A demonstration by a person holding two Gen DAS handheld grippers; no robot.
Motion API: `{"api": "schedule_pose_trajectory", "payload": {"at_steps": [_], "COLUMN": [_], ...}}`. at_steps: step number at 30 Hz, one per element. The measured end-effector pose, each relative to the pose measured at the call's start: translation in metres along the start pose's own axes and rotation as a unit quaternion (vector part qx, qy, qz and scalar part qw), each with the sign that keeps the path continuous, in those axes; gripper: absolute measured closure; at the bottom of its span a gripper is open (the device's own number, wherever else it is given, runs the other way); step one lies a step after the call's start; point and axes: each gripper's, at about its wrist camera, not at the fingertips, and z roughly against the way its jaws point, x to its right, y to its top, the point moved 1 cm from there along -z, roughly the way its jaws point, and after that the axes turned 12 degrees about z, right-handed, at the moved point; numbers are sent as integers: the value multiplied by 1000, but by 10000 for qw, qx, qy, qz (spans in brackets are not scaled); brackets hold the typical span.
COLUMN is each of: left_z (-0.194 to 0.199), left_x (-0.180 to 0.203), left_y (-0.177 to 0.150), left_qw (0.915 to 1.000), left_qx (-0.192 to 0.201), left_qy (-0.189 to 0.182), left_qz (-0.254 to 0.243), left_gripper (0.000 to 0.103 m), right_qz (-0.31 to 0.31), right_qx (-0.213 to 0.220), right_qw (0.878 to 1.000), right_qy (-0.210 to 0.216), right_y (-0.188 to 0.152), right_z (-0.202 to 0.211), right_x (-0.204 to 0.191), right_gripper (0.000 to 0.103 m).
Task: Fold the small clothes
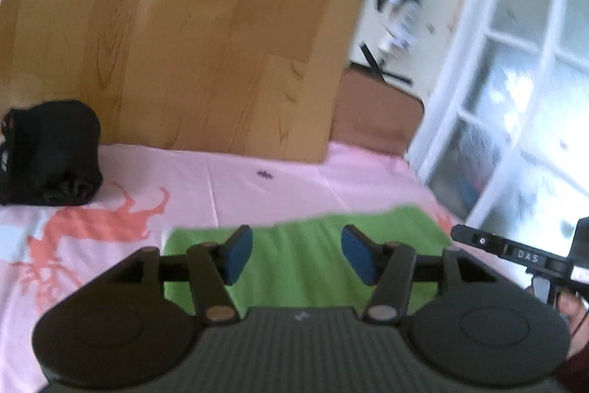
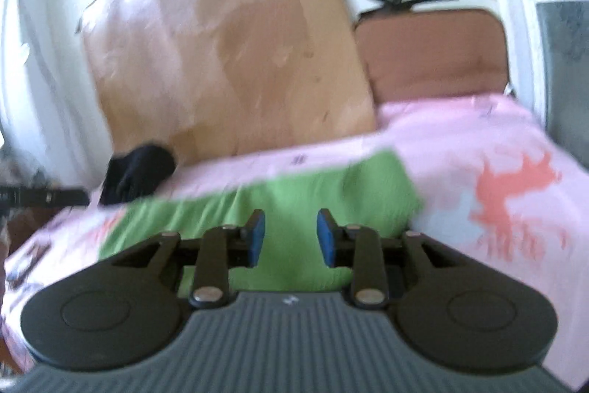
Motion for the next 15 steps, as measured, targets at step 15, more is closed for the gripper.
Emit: {"api": "schedule_pose_trajectory", "payload": {"at_steps": [15], "left_z": [-58], "left_x": [-63], "left_y": [-15], "left_qw": [9921], "left_qx": [-471], "left_qy": [949], "left_qz": [666], "left_gripper": [68], "right_qz": [-2591], "right_qx": [-432], "right_qw": [9649], "right_qy": [-15], "right_y": [-49], "right_z": [-78], "right_x": [97], "right_gripper": [100]}}
